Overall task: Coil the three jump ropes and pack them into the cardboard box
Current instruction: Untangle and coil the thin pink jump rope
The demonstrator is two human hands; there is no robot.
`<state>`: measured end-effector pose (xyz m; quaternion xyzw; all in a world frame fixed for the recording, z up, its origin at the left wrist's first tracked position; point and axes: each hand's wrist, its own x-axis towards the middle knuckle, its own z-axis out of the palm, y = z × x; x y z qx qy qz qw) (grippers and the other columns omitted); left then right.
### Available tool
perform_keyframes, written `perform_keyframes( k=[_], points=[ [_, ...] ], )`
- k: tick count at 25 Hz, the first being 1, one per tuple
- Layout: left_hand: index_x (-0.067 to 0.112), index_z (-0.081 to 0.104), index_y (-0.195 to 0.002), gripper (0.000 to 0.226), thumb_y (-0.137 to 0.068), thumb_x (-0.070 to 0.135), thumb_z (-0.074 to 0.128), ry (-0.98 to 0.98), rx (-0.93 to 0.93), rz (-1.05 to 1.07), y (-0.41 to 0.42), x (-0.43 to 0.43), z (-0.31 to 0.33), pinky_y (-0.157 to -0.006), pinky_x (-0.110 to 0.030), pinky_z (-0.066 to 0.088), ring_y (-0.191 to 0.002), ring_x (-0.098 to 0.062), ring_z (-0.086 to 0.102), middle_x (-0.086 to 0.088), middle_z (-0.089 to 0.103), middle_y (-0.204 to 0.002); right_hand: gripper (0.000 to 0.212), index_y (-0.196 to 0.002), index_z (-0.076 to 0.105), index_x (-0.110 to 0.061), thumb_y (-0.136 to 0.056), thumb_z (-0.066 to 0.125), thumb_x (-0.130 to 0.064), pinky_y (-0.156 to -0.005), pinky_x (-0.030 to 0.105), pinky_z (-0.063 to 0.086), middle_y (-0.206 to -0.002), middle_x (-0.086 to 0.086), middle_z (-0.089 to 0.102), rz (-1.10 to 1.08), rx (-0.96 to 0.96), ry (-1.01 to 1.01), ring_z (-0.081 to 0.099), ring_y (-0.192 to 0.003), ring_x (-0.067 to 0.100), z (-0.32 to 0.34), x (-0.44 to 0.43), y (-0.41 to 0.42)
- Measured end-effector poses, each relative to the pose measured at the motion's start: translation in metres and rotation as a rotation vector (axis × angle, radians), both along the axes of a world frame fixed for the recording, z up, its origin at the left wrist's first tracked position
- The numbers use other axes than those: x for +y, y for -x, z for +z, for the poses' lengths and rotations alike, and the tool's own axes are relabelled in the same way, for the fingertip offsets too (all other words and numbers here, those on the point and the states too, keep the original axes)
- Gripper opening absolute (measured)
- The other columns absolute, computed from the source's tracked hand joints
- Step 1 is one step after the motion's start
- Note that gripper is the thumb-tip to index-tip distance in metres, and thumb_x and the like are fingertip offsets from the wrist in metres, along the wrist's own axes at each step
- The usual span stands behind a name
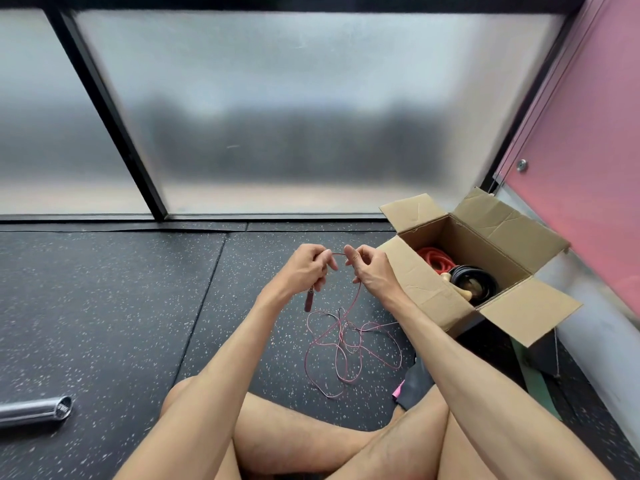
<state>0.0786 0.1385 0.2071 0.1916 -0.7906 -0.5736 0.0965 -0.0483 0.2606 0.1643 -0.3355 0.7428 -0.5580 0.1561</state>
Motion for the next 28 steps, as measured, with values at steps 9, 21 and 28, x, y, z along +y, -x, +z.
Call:
perform_keyframes(
  k=[9, 21, 28],
  points=[
    [-0.001, 0.062, -0.102, 0.027, -0.106, 0.012, 0.038, -0.866, 0.487, 0.040, -0.009, -0.007, 0.000, -0.066, -0.031, 0.054, -0.068, -0.023, 0.065, -0.008, 0.065, -0.073, 0.026, -0.098, 0.051, -0.003, -0.106, 0.043, -0.027, -0.061, 0.045, 0.062, -0.070, 0.010, 0.056, 0.174, -0.321, -0.055, 0.057, -0.054, 0.020, -0.021, 0.005, -0.033],
    [-0.002, 0.062, -0.122, 0.030, -0.104, 0.019, 0.050, -0.522, 0.634, 0.506, 0.001, -0.037, -0.016, -0.084, -0.040, 0.061, -0.096, -0.035, 0.073, -0.020, 0.072, -0.115, 0.015, -0.088, 0.054, -0.015, -0.096, 0.063, -0.024, -0.062, 0.026, 0.044, -0.073, -0.005, 0.063, 0.243, 0.202, -0.299, 0.054, -0.062, 0.006, -0.038, 0.013, -0.071],
    [-0.001, 0.065, -0.111, 0.024, -0.103, 0.018, 0.052, -0.140, 0.350, 0.349, -0.020, -0.041, -0.041, -0.074, -0.037, 0.062, -0.081, -0.033, 0.075, -0.020, 0.074, -0.096, 0.010, -0.095, 0.054, -0.014, -0.099, 0.056, -0.023, -0.070, 0.027, 0.051, -0.086, -0.001, 0.064, 0.197, 0.663, -0.168, 0.058, -0.074, 0.011, 0.004, 0.012, -0.069]
  ],
)
